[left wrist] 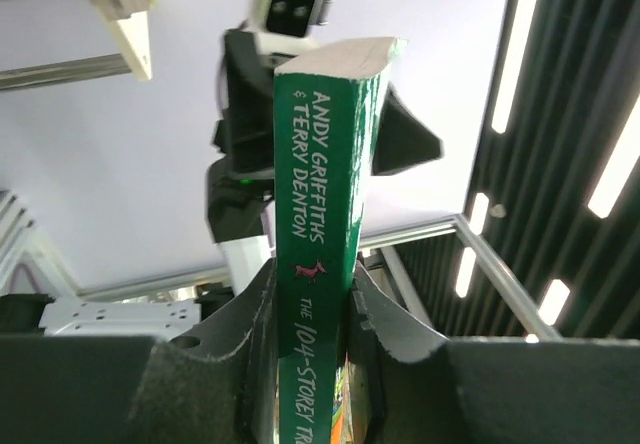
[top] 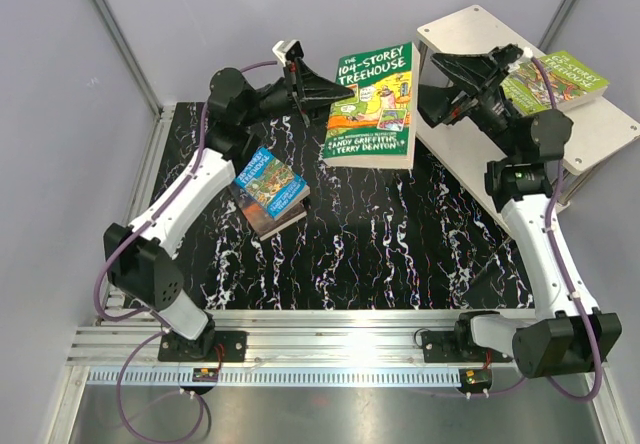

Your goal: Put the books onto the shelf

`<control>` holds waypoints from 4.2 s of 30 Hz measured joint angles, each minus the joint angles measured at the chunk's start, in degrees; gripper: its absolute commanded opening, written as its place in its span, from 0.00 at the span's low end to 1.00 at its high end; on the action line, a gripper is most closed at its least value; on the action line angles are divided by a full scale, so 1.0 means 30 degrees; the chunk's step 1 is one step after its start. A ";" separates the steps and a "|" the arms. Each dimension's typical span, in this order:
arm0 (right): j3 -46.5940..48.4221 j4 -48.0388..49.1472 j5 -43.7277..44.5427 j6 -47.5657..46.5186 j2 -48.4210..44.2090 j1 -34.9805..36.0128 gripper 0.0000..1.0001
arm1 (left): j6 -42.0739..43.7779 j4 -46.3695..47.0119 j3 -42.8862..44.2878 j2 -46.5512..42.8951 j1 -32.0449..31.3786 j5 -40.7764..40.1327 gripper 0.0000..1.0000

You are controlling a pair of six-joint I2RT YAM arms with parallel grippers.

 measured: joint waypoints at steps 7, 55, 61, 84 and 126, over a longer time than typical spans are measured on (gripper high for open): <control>0.2630 -0.6076 -0.1785 -0.4320 -0.0197 -0.0102 1.00 | 0.3155 -0.3679 0.0663 -0.0641 -0.0160 0.0102 0.00; 2.2957 -3.0680 -0.0372 -2.0123 0.8939 -0.9610 0.00 | 1.2713 -1.4659 -0.0903 -0.2725 0.3118 -0.0627 0.84; 2.3059 -2.8691 -0.0583 -1.6713 1.1016 -1.3231 0.00 | 1.3828 -1.5307 -0.2310 -0.3169 0.3490 -0.0393 0.84; 2.1194 -3.1853 0.0882 -1.7741 1.1300 -1.5314 0.00 | 1.4469 -1.4761 -0.3614 -0.3133 0.3490 0.0095 0.83; 0.8408 -3.1328 0.8415 -2.2331 -0.4029 -0.2900 1.00 | 1.6429 -1.9846 -0.4947 -0.4291 0.3818 -0.7970 0.99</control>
